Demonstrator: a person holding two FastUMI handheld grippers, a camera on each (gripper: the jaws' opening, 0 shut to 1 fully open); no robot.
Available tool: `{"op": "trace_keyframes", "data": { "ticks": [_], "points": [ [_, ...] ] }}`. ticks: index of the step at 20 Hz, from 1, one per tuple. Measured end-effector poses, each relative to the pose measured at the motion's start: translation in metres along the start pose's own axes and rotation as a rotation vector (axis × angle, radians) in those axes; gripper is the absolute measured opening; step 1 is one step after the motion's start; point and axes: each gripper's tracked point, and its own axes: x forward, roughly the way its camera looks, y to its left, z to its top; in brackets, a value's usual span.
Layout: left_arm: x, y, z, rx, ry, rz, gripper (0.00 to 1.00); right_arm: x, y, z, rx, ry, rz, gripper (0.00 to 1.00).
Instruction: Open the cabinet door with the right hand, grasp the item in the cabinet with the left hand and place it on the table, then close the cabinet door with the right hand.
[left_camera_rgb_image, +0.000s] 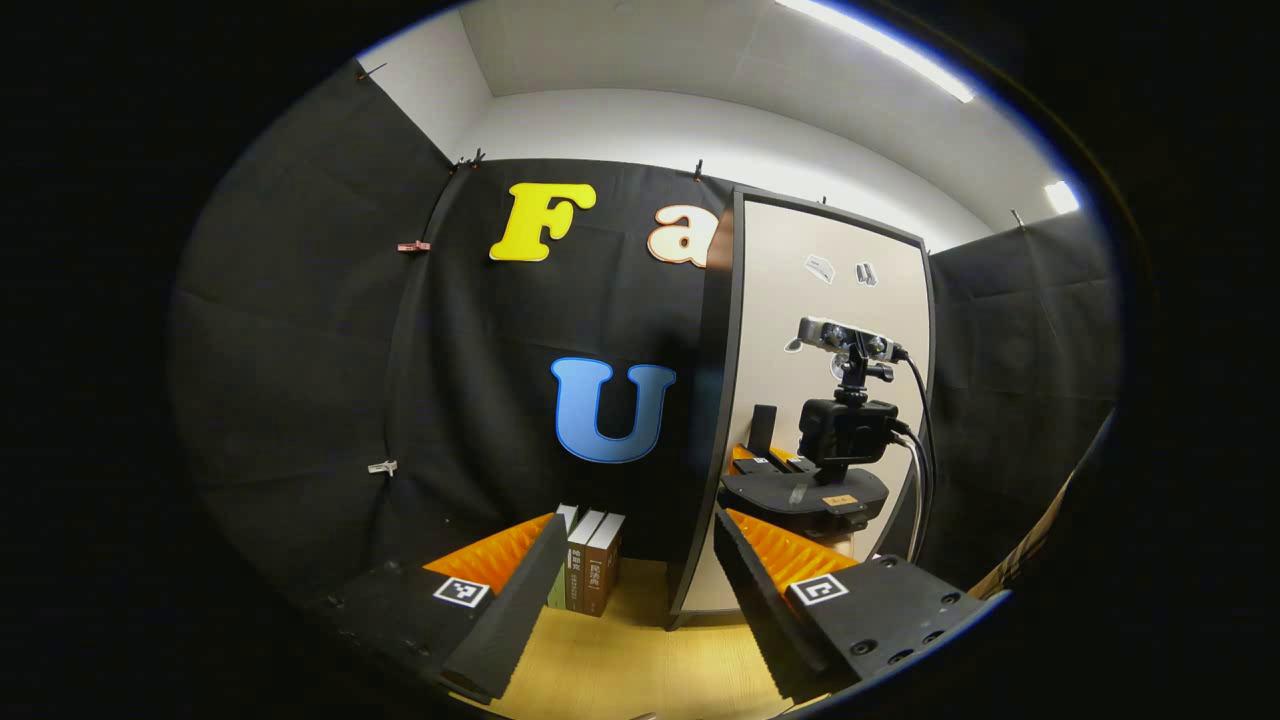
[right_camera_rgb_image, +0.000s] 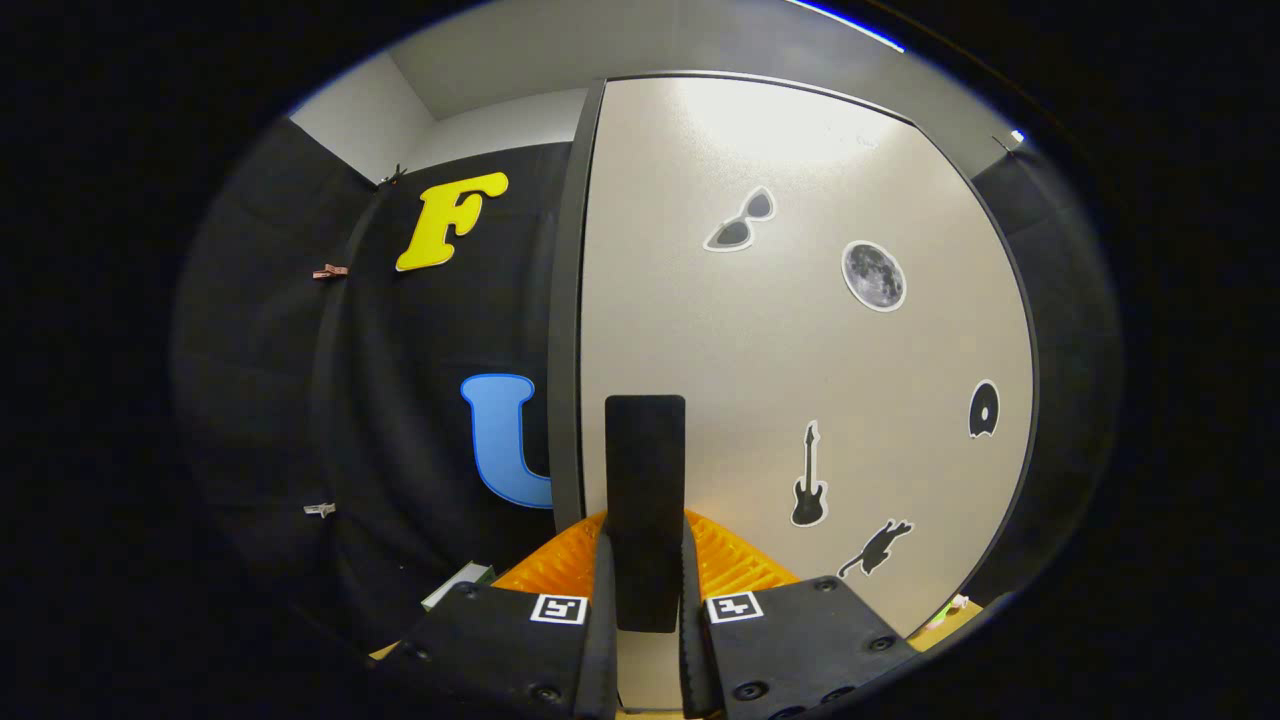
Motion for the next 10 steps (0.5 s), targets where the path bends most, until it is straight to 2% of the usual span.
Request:
{"op": "trace_keyframes", "data": {
  "ticks": [2,10],
  "points": [
    [-0.002,0.001,0.000,-0.011,-0.002,-0.006,0.93,-0.001,0.000,-0.001,0.003,0.011,0.021,0.19],
    [-0.014,-0.001,0.000,0.014,-0.010,-0.051,0.93,-0.033,0.003,0.005,0.008,0.025,0.103,0.19]
  ]
}}
